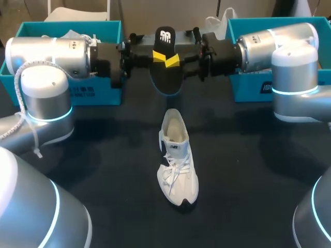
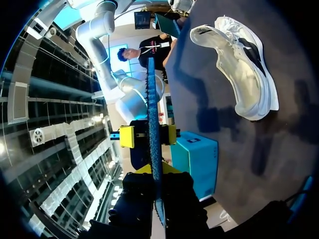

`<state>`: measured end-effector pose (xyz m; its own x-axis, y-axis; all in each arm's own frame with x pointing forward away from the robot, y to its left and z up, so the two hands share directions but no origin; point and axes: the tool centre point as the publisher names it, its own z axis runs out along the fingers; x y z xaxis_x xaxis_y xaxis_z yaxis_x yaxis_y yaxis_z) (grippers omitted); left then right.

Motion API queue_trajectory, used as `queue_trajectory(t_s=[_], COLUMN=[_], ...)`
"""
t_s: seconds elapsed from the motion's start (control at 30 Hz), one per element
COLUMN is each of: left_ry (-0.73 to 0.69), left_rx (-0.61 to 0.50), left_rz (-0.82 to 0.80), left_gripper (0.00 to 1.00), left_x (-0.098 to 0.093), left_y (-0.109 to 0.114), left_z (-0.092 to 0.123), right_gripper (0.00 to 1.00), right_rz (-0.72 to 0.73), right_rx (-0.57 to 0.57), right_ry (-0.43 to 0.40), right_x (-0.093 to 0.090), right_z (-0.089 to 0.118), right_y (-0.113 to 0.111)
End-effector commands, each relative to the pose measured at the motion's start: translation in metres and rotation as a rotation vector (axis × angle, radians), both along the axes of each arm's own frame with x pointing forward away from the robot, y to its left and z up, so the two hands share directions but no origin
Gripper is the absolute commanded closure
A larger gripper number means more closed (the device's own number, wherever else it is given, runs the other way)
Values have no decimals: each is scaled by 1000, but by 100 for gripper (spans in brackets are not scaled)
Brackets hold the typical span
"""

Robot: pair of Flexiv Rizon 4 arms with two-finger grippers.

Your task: Take the shoe out of the shoebox, open the shoe tongue, remove and reinsert the insole, then place the shoe into the shoebox

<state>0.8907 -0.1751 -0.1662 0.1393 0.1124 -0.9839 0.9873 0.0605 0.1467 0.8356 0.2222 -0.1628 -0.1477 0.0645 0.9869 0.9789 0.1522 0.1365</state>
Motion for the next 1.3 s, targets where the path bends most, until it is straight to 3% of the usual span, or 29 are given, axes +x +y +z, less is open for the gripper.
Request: queue_trajectory(t_s=[0.03, 0.33, 0.67, 0.9, 1.13, 1.3], left_ry=[-3, -6, -6, -13, -17, -22], left_rx=[-2, -9, -6, -13, -18, -24], left_rz=[12, 21, 16, 18, 12, 7], left_gripper=[100, 100, 100, 100, 100, 100], left_x=[-1, -1, -3, -3, 1, 2], left_y=[-3, -2, -2, -1, -1, -1], left_z=[-1, 0, -3, -2, 0, 1], right_gripper=[64, 75, 76, 90, 88, 80], right_rz=[-9, -13, -16, -20, -26, -31], right_rx=[-2, -3, -3, -2, 2, 5], right_ry=[0, 0, 2, 7, 11, 17], right_x=[0, -2, 2, 2, 3, 4], right_z=[0, 0, 0, 0, -1, -2], right_y=[5, 4, 1, -2, -3, -4])
